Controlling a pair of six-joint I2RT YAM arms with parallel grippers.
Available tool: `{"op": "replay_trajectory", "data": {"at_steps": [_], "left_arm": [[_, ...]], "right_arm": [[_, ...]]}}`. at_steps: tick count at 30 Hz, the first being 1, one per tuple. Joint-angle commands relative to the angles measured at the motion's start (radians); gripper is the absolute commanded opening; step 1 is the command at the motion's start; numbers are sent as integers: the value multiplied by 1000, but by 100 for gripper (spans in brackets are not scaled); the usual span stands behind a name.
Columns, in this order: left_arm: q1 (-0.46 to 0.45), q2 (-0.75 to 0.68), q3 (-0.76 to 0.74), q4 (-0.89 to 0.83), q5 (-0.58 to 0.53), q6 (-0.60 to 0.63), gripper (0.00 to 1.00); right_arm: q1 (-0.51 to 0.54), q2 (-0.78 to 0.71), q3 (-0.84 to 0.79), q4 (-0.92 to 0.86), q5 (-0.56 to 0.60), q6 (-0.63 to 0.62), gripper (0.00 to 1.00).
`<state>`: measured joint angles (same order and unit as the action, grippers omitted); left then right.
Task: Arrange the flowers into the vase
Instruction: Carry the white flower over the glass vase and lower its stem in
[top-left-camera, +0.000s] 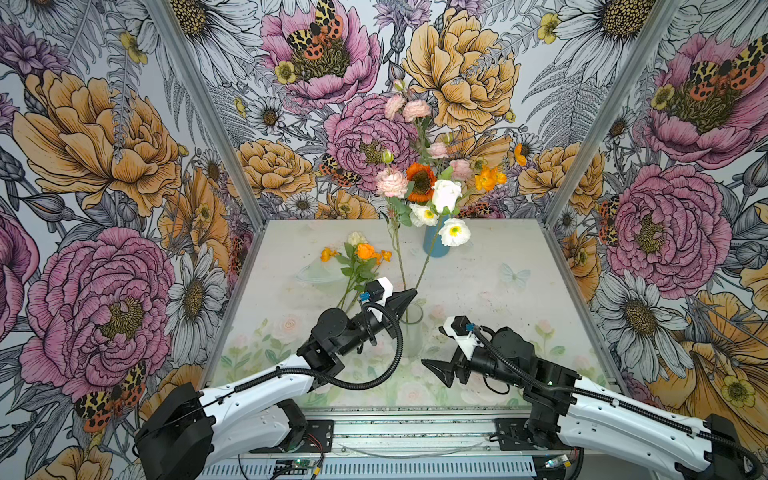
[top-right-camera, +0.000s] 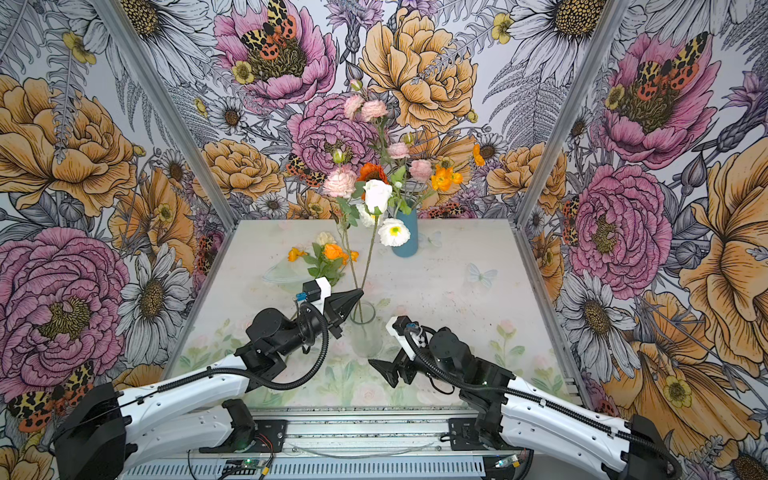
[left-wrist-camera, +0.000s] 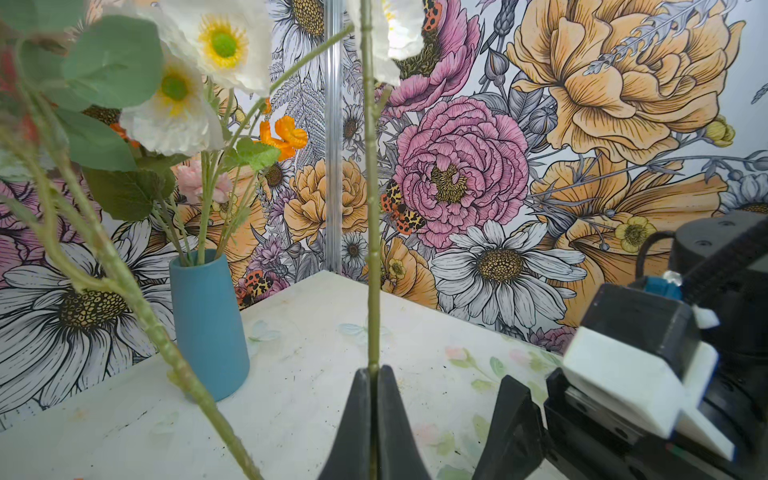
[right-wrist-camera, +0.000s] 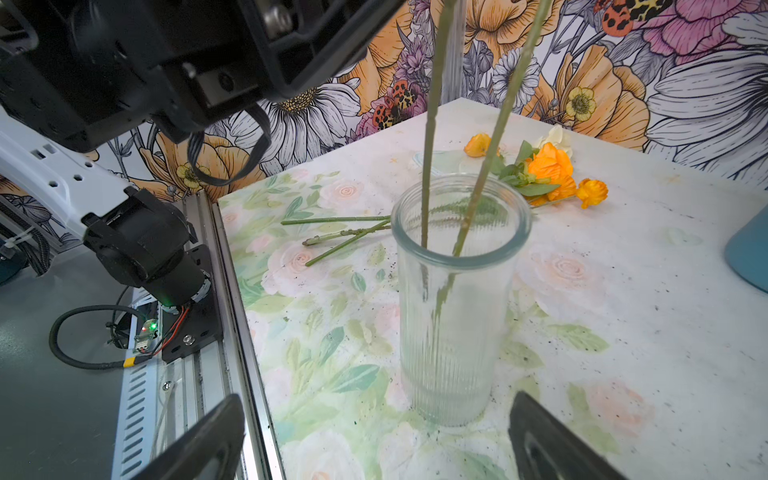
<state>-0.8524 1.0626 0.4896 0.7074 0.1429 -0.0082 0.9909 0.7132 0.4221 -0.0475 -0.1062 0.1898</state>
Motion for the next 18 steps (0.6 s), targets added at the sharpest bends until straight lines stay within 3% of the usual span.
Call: {"op": "replay_trajectory", "data": {"at_steps": [1, 4, 9, 12, 18], "left_arm": [[9, 17, -21, 26, 28, 0, 0], [8, 28, -29, 33, 29, -6, 0], [10, 32, -38, 32, 25, -10, 24], [10, 24, -40, 25, 19, -13, 33], [13, -60, -47, -42, -21, -5, 41]], "right_arm": [[-5, 11, 20, 27, -18, -4, 99], [-5, 18, 18, 31, -20, -4, 100], [-6, 25, 17, 33, -26, -3, 99], [-6, 29, 15, 38, -28, -3, 99], [-6, 39, 15, 47, -32, -3, 99]]}}
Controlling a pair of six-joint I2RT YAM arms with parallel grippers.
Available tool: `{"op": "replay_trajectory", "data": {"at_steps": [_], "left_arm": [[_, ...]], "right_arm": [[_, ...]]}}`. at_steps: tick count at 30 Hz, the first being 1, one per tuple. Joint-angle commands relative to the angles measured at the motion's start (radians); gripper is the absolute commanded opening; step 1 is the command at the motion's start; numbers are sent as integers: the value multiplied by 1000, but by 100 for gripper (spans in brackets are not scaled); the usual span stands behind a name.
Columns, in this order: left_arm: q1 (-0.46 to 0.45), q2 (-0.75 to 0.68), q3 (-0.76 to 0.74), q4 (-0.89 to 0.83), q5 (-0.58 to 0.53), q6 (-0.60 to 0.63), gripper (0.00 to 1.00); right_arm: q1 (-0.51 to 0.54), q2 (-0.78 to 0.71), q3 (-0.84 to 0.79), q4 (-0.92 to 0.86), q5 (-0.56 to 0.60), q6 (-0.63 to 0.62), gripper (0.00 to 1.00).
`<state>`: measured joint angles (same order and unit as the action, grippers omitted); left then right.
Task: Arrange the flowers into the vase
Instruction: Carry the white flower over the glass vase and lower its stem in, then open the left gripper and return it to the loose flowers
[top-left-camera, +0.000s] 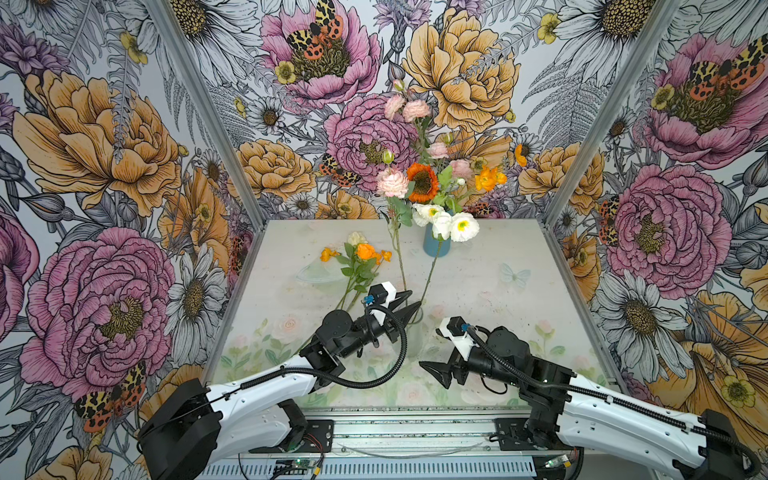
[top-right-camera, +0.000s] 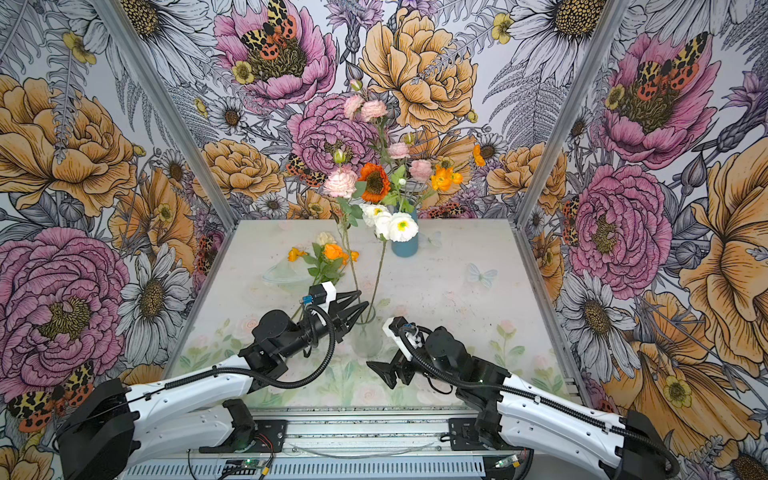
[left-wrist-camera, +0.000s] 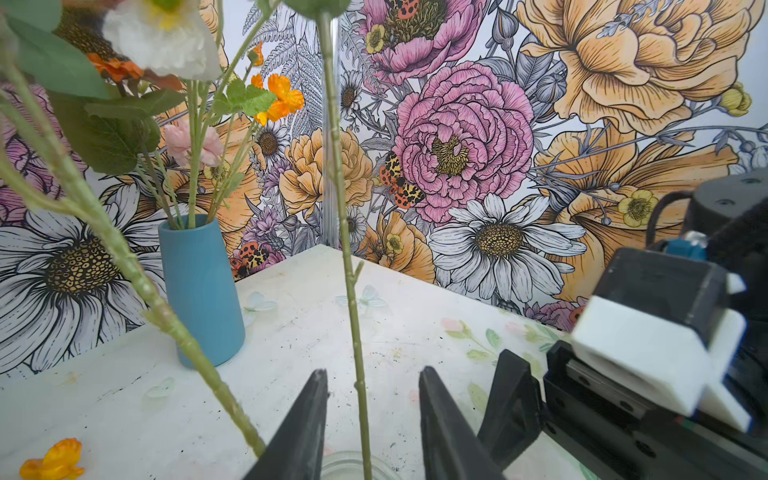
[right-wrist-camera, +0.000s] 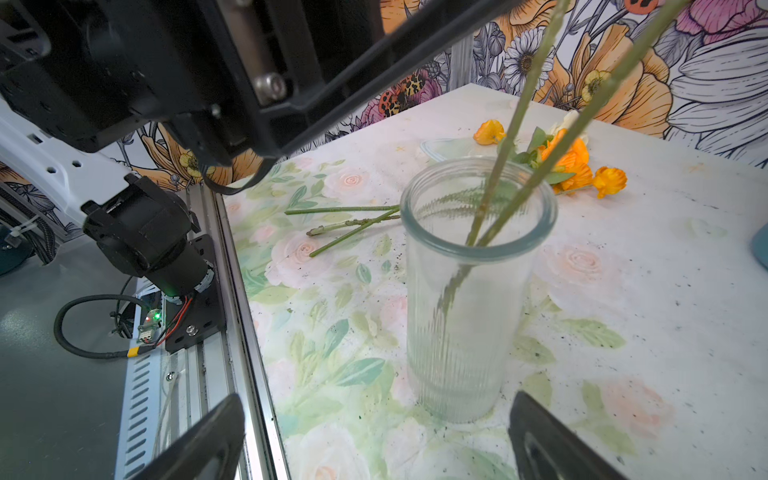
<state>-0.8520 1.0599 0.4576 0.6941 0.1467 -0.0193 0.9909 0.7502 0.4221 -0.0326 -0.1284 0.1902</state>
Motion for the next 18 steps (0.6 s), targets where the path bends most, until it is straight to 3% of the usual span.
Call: {"op": "replay_trajectory", "data": {"at_steps": [1, 5, 8, 11, 12, 14, 18], "left_arm": [[13, -79, -17, -50, -39, 10, 43], [29, -237, -25, -205, -152, 13, 49], [65, -344, 28, -480, -343, -17, 49], [177, -357, 92, -749, -551, -154, 48], [248, -336, 115, -841, -540, -222, 50], [400, -275, 147, -943, -387, -312, 56], [604, -84, 169, -984, -94, -400, 42]], "right_arm": [[-5, 1, 15, 31, -8, -3, 100], [-5, -26, 22, 15, 34, -6, 99], [-4, -54, 25, -4, 70, -20, 100], [-3, -63, 27, -17, 72, -30, 99], [-3, -58, 30, -24, 65, -32, 99], [-1, -44, 36, -32, 50, -31, 99], [14, -1, 45, -32, 43, -11, 99]]}}
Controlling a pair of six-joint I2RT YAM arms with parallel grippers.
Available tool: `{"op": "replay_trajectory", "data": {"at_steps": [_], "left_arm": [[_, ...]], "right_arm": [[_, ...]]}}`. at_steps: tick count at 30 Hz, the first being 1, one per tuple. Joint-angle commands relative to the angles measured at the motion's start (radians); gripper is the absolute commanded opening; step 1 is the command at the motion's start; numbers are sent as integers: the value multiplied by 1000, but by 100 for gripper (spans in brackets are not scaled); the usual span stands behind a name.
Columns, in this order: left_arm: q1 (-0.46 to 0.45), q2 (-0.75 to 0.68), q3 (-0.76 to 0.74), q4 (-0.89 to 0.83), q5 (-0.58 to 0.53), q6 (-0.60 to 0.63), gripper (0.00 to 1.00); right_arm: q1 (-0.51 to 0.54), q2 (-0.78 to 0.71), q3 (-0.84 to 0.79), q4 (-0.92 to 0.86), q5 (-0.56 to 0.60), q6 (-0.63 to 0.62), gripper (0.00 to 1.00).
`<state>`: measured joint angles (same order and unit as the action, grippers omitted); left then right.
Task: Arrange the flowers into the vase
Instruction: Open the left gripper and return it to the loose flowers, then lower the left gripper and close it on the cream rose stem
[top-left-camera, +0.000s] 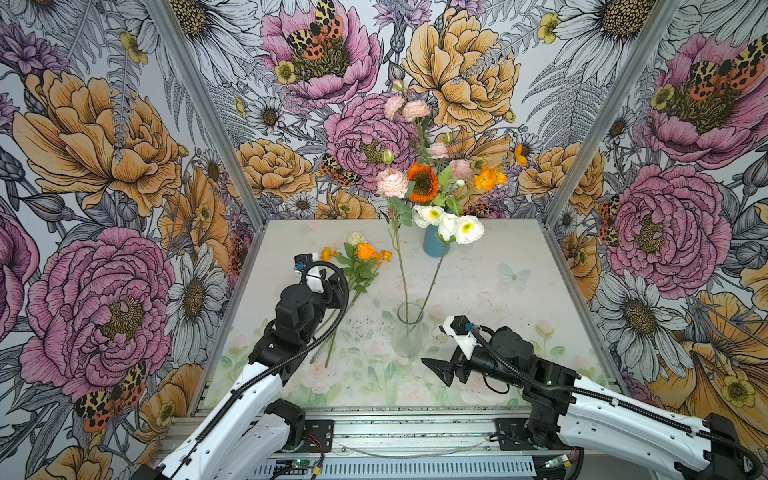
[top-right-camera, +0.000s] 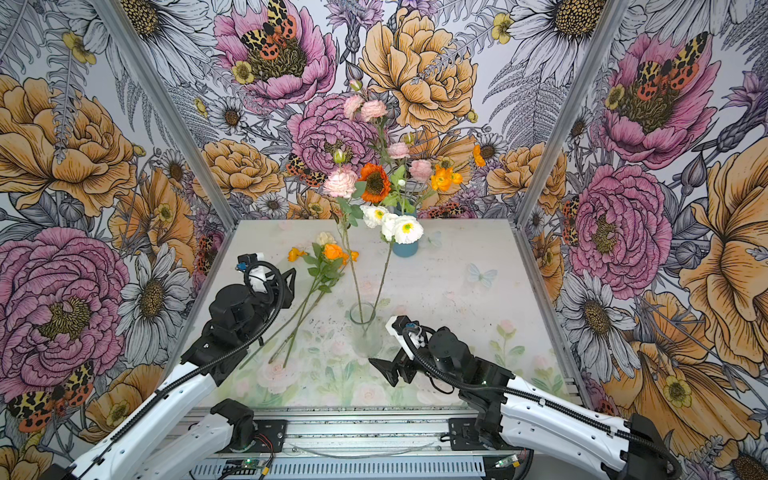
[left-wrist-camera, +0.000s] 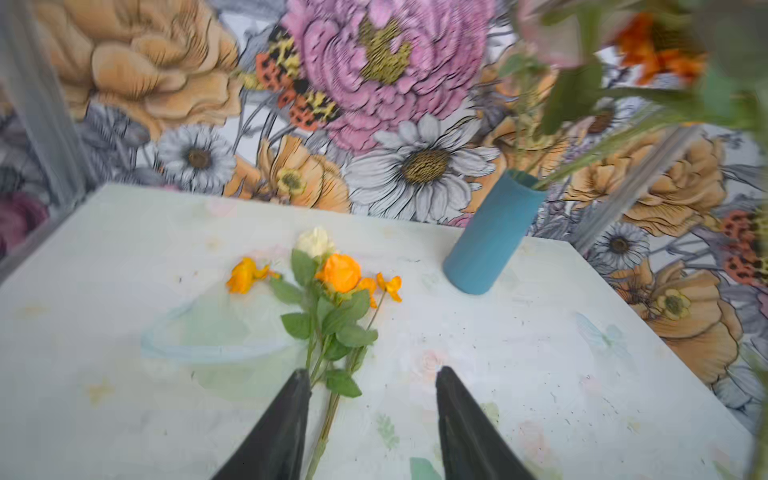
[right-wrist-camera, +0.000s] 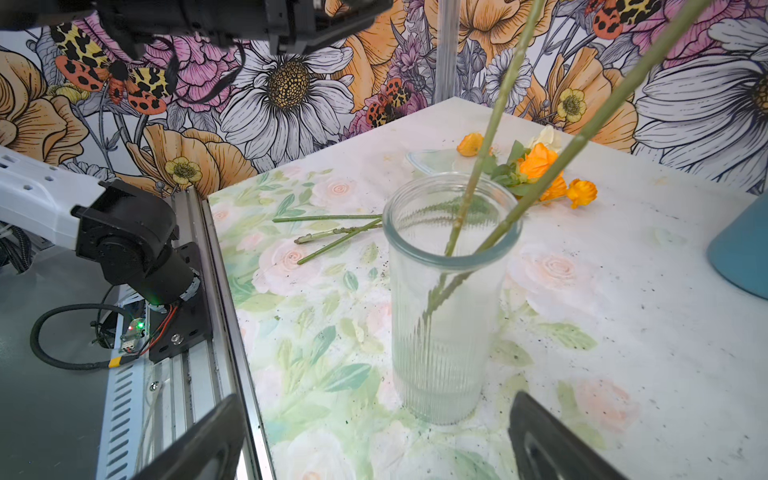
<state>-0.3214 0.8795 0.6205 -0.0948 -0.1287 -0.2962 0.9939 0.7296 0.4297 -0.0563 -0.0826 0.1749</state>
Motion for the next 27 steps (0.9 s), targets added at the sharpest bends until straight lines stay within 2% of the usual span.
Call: {"op": "replay_trajectory", "data": {"at_steps": [1, 5, 8, 13, 27], "left_arm": [[98, 157, 16, -195, 224, -130, 40], [115, 375, 75, -193, 292, -119, 33], [103, 457, 99, -169, 271, -120, 32], [89, 525, 118, -134, 226, -123, 31], [64, 680, 195, -126, 163, -94, 27]], "right_arm": [[16, 30, 40, -8, -5, 13, 99], [45, 80, 55, 0, -12, 32, 99], [77, 101, 53, 34, -6, 43, 99], [94, 116, 25, 96, 1, 61, 99], [94, 106, 32, 72, -1, 46, 99]]}}
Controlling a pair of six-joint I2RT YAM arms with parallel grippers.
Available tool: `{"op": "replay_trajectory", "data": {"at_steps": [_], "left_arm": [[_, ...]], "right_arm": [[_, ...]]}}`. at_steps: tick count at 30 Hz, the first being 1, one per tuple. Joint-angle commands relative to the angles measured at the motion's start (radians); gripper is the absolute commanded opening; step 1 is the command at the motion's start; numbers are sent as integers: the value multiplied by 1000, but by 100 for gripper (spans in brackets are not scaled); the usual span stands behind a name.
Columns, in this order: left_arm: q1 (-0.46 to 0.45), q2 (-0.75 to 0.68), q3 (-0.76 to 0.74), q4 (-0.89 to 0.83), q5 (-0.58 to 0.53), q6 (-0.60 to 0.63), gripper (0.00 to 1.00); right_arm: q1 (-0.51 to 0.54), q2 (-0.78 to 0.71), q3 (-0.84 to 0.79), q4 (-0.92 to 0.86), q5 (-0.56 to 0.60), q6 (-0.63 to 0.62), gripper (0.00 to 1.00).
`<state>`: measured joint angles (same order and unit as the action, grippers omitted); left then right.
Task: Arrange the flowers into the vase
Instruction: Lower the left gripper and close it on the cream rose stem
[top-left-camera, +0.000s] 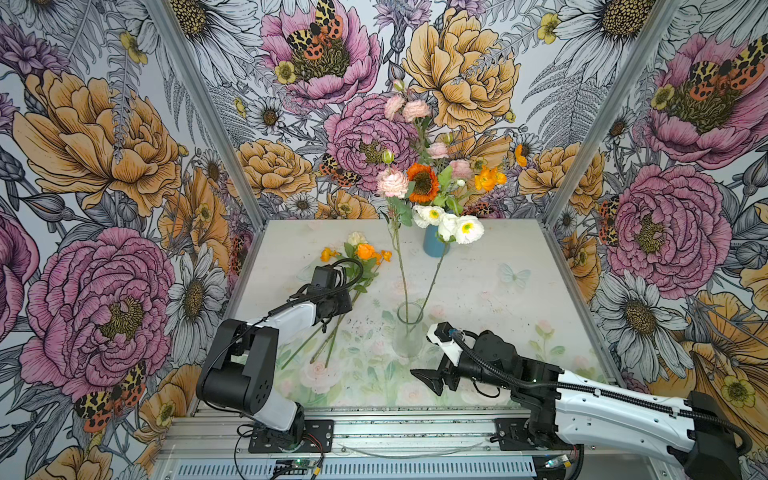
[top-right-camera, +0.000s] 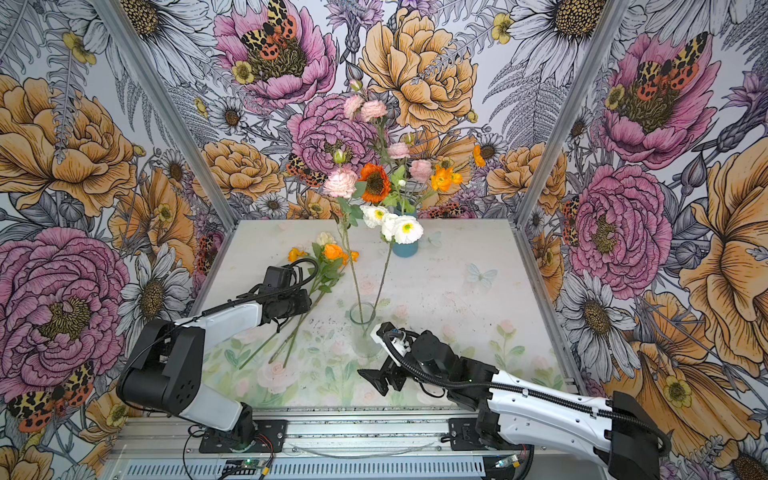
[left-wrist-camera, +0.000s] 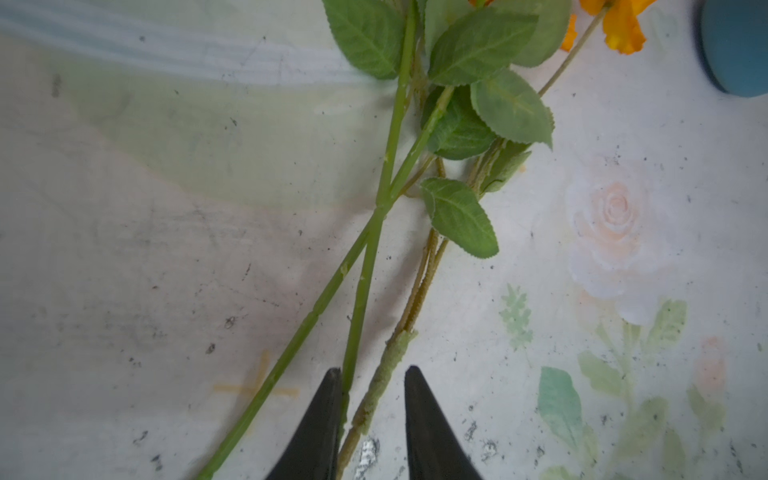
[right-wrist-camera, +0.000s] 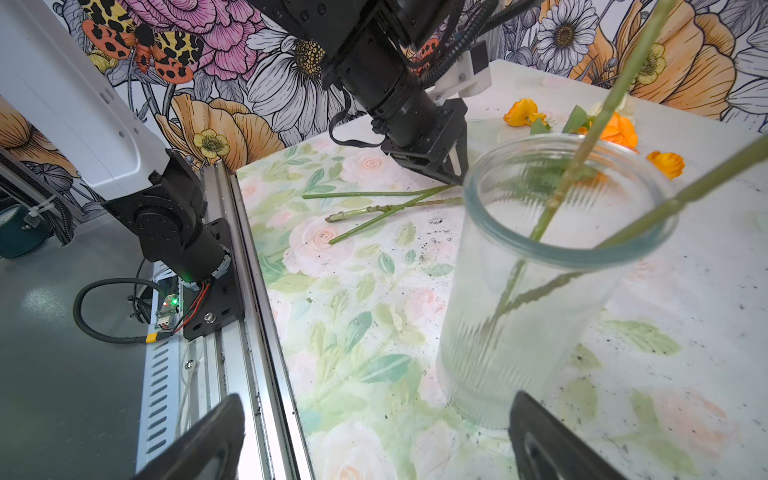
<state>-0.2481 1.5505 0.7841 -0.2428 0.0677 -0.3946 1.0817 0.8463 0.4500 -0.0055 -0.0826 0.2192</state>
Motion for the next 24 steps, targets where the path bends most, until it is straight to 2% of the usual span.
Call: {"op": "replay_trajectory", "data": {"at_steps": [1, 5, 14, 18, 24], "left_arm": [[-10, 15, 35, 25, -34, 6, 26], [-12, 38, 46, 25, -40, 12, 21], [-12, 90, 57, 20, -45, 32, 20], [-12, 84, 57, 21, -39, 34, 0], [-14, -8, 43, -5, -38, 39, 0]], "right_arm": [[7, -11, 12, 19, 0, 2, 100], [7, -10, 16, 12, 3, -4, 99], [8, -13, 15, 4, 1, -6, 100], [6, -18, 15, 2, 1, -4, 99], [6, -9, 15, 8, 0, -5, 100]]}}
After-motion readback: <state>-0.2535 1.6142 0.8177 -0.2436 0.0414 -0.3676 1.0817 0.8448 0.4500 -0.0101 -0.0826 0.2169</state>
